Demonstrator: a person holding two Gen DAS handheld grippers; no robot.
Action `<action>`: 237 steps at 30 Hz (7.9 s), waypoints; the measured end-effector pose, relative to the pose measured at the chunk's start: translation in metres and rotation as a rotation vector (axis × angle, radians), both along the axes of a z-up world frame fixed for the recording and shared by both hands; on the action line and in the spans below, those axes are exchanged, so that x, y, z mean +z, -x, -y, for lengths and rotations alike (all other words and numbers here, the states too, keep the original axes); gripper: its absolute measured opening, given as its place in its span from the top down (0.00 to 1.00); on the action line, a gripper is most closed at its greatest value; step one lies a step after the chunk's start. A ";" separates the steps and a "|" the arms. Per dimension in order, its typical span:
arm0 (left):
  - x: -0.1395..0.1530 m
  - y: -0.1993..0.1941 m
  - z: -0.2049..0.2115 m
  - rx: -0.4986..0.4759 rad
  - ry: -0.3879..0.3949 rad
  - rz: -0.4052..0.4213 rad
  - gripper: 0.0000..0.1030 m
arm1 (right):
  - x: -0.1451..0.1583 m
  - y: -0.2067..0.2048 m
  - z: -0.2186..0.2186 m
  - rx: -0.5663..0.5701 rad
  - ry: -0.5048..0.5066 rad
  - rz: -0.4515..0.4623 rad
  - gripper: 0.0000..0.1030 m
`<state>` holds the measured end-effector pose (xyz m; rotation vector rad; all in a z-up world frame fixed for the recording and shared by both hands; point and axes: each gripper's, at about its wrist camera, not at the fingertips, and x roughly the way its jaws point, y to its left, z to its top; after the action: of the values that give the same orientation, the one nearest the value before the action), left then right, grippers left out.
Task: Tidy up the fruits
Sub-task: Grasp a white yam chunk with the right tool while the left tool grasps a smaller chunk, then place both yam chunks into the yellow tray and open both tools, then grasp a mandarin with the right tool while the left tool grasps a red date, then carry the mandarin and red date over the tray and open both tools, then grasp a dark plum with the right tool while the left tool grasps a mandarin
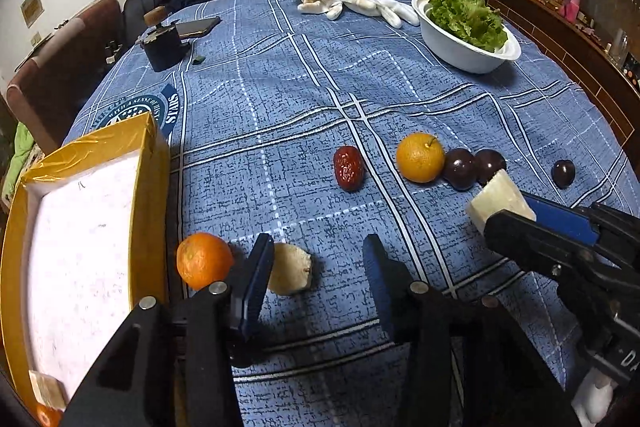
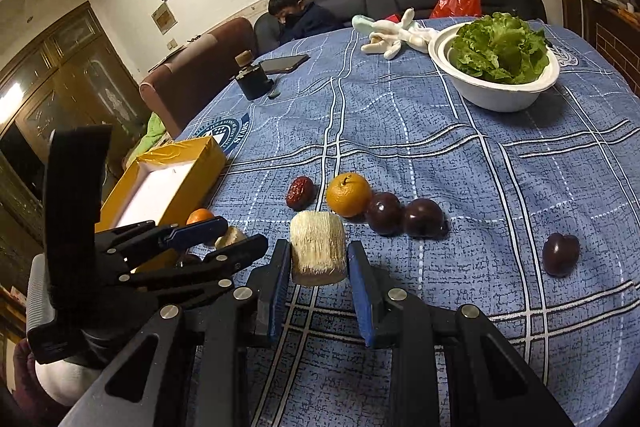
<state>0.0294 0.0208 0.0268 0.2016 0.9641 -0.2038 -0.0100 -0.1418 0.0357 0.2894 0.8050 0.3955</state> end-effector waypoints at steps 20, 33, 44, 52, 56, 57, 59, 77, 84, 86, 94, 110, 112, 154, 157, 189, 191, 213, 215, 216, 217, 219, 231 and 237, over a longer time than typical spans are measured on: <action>0.016 0.016 -0.021 0.034 -0.012 0.033 0.82 | 0.002 0.003 0.001 0.010 -0.019 0.007 0.69; 0.068 0.100 -0.168 0.369 0.223 0.183 0.81 | 0.012 0.017 -0.043 0.121 0.010 0.052 0.69; 0.040 0.121 -0.225 0.510 0.258 0.145 0.81 | 0.033 0.034 -0.183 0.408 0.073 0.043 0.68; 0.050 0.144 -0.254 0.546 0.335 0.191 0.43 | 0.016 0.024 -0.247 0.479 0.147 0.004 0.68; 0.061 0.154 -0.265 0.569 0.391 0.224 0.27 | 0.015 0.025 -0.255 0.490 0.148 -0.003 0.58; 0.065 0.156 -0.266 0.579 0.392 0.235 0.23 | 0.016 0.025 -0.256 0.489 0.144 0.002 0.55; 0.070 0.159 -0.265 0.577 0.387 0.253 0.20 | 0.019 0.026 -0.256 0.485 0.140 0.015 0.48; 0.072 0.146 -0.192 0.385 0.466 0.180 0.13 | 0.035 -0.013 -0.086 0.140 0.083 -0.006 0.48; 0.078 0.152 -0.191 0.383 0.442 0.202 0.13 | 0.009 -0.041 -0.142 0.254 0.155 -0.011 0.48; 0.078 0.152 -0.194 0.388 0.440 0.204 0.13 | 0.002 -0.049 -0.151 0.273 0.180 -0.020 0.48; 0.074 0.148 -0.191 0.366 0.435 0.188 0.13 | -0.021 -0.063 -0.166 0.309 0.162 -0.081 0.65; 0.066 0.118 -0.093 0.148 0.315 0.111 0.13 | 0.029 0.004 0.010 0.004 0.036 0.066 0.66; 0.063 0.112 -0.073 0.108 0.311 0.091 0.13 | 0.027 0.009 0.031 -0.044 0.024 0.074 0.66; 0.061 0.125 -0.183 0.463 0.240 0.214 0.77 | 0.020 0.025 -0.006 0.049 -0.024 0.034 0.65; 0.052 0.133 -0.216 0.522 0.277 0.200 0.77 | 0.030 0.028 -0.056 0.152 -0.009 0.044 0.65; 0.051 0.158 -0.228 0.473 0.341 0.190 0.16 | 0.031 -0.004 -0.244 0.403 0.158 0.019 0.53; 0.057 0.161 -0.221 0.454 0.332 0.216 0.16 | 0.035 -0.001 -0.233 0.387 0.149 0.028 0.52; 0.062 0.151 -0.133 0.288 0.266 0.169 0.16 | 0.013 0.007 0.005 -0.036 0.189 -0.005 0.47; 0.059 0.149 -0.122 0.259 0.259 0.157 0.16 | 0.012 0.004 0.027 -0.082 0.180 -0.008 0.47; 0.058 0.148 -0.116 0.242 0.255 0.153 0.16 | 0.012 0.004 0.034 -0.098 0.176 -0.009 0.47; 0.058 0.149 -0.113 0.230 0.252 0.151 0.16 | 0.011 0.003 0.041 -0.112 0.171 -0.012 0.47; 0.056 0.148 -0.103 0.202 0.244 0.147 0.16 | 0.011 0.000 0.055 -0.142 0.158 -0.014 0.47; 0.045 0.136 -0.060 0.190 0.107 0.124 0.16 | -0.005 -0.009 0.055 -0.118 0.142 -0.044 0.47; 0.038 0.129 -0.054 0.209 0.062 0.097 0.16 | -0.006 -0.022 0.039 -0.075 0.164 -0.054 0.47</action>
<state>-0.0995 0.0746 0.0647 0.0525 0.8748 -0.0312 0.0120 -0.1808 0.0294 0.1770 0.8718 0.2500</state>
